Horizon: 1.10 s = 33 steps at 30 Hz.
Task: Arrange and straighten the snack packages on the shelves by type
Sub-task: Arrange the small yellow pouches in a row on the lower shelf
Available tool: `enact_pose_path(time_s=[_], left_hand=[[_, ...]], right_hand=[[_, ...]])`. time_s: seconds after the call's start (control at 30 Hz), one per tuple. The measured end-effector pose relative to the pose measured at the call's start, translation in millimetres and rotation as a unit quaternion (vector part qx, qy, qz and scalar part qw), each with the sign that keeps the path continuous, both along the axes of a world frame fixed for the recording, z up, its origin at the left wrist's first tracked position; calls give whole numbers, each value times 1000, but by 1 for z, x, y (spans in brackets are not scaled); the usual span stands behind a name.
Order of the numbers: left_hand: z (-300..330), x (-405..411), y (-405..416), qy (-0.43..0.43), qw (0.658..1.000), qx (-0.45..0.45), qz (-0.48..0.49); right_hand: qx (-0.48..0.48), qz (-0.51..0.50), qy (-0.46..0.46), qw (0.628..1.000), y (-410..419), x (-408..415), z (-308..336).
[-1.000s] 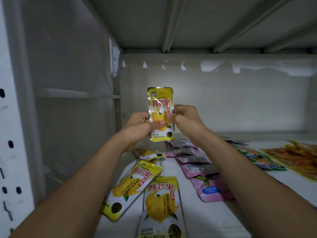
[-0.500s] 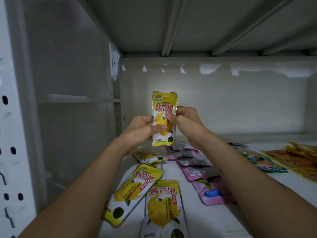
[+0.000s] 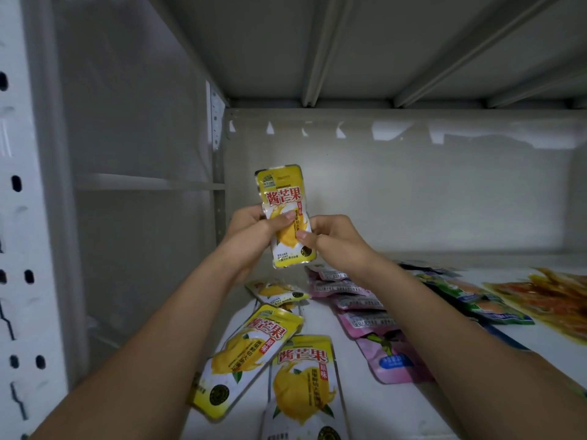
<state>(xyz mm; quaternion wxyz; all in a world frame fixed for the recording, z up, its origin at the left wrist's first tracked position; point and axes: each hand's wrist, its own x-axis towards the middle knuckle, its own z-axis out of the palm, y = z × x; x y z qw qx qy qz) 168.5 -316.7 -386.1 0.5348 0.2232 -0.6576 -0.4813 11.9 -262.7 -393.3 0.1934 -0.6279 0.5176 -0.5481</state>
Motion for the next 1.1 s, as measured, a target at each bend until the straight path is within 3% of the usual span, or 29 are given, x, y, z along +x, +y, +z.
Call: enact_pose_path(time_s=[0.23, 1.1], left_hand=[[-1, 1, -1, 8, 1000, -16, 4], [-3, 3, -4, -29, 1000, -8, -7]], right_hand=[[20, 61, -28, 998, 7, -2, 2], [-14, 34, 6, 999, -11, -7, -9]])
